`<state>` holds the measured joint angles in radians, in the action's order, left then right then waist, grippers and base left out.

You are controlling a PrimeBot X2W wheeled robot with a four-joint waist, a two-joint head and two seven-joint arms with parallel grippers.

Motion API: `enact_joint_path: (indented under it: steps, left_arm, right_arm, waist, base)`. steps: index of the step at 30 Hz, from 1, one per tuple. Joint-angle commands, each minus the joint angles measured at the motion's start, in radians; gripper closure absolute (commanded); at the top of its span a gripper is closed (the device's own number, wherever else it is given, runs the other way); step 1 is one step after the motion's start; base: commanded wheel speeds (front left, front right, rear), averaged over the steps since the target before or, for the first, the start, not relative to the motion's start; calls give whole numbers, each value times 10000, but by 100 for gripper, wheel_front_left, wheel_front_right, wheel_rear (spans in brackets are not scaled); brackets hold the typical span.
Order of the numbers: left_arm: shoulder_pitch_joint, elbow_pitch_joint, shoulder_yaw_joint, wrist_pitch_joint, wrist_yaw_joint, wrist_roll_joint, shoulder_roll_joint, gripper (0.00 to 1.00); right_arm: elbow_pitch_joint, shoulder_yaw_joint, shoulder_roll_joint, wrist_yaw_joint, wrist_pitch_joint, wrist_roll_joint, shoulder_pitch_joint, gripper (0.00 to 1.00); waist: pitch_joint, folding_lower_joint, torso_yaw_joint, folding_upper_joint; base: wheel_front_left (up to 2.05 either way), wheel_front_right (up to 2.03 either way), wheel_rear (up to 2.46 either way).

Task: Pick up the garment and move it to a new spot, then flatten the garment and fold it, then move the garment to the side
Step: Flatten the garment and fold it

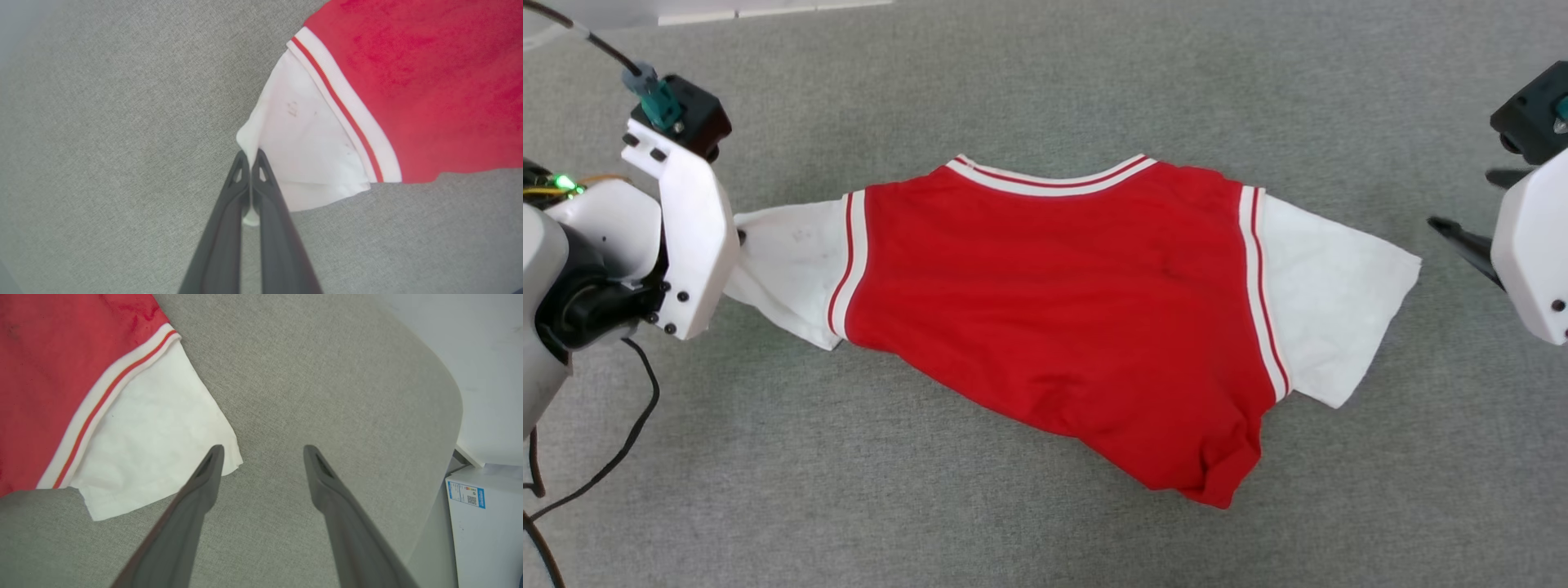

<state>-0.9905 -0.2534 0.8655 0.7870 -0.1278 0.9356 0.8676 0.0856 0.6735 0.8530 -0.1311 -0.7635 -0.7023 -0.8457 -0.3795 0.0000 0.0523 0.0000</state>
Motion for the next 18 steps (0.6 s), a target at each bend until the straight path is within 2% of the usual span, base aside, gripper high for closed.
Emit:
enact_joint_path:
  steps: [1,5,8,13,18]
  left_arm:
    - [-111,27,-14,-50,5,-49,-28,100]
    - [-296,159,3,-82,2,-132,-114,100]
    - [-429,263,-32,-137,6,-155,-183,100]
    - [-594,362,-29,-189,16,-229,-270,100]
    - [-622,317,14,-258,15,-231,-410,100]
  right_arm:
    - [122,37,48,7,-171,-175,-155,0]
    - [850,424,-103,7,-1504,-1310,-561,0]
    - [1424,542,-389,7,-1948,-1735,-698,0]
    - [2353,694,-967,7,-1742,-1876,-764,0]
    - [3023,1461,-1497,7,-1410,-1997,-172,0]
  waist:
    - [-125,0,-100,0]
    - [-410,0,-276,0]
    - [-673,0,-410,0]
    - [-1060,0,-598,0]
    - [-1200,0,-703,0]
  base:
    - [0,0,0]
    - [0,0,0]
    - [0,0,0]
    - [0,0,0]
    - [0,0,0]
